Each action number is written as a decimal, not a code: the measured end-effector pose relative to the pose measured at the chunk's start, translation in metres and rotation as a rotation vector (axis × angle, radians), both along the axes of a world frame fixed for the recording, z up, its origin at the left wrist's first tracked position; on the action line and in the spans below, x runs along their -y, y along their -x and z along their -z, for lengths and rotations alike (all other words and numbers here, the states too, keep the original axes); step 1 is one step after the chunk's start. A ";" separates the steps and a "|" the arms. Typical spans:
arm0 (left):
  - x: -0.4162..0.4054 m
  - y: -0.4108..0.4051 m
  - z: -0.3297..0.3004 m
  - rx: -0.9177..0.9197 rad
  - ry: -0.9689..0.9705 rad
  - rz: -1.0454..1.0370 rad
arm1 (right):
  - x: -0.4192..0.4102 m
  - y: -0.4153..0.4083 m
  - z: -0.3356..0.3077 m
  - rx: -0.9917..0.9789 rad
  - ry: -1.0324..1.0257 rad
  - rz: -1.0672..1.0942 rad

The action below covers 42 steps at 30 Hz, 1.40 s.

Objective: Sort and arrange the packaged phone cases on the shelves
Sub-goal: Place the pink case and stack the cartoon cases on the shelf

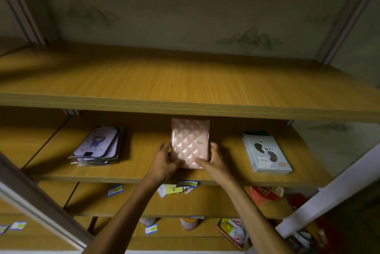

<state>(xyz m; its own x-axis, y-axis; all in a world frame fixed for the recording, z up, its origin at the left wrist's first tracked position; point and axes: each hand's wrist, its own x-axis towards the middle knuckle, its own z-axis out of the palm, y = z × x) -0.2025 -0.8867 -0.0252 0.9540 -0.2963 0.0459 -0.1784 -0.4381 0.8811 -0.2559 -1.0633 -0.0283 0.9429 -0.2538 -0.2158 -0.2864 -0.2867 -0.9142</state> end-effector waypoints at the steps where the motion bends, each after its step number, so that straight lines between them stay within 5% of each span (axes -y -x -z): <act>1: 0.001 -0.002 -0.002 -0.025 -0.033 -0.001 | -0.001 -0.001 -0.002 -0.018 -0.005 0.001; 12: 0.008 -0.008 -0.005 -0.124 -0.087 0.051 | 0.004 -0.003 -0.005 -0.134 0.132 0.021; 17: 0.006 -0.004 -0.004 -0.144 -0.061 0.048 | 0.008 0.001 0.000 -0.124 0.354 0.002; 24: -0.002 0.005 -0.010 -0.010 -0.073 0.081 | 0.007 0.007 -0.008 -0.055 0.401 0.004; 31: -0.041 0.008 -0.029 0.205 -0.324 0.083 | -0.016 0.009 -0.032 0.324 0.693 -0.090; 42: -0.146 -0.010 -0.045 0.313 -0.446 -0.016 | -0.098 -0.023 -0.034 0.222 0.662 -0.291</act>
<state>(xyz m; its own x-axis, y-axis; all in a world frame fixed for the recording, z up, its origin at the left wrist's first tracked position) -0.1924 -0.7406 0.0197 0.9195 -0.3373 0.2017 -0.3925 -0.7619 0.5152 -0.2329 -0.9657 0.0053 0.9952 0.0015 0.0983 0.0557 -0.8320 -0.5520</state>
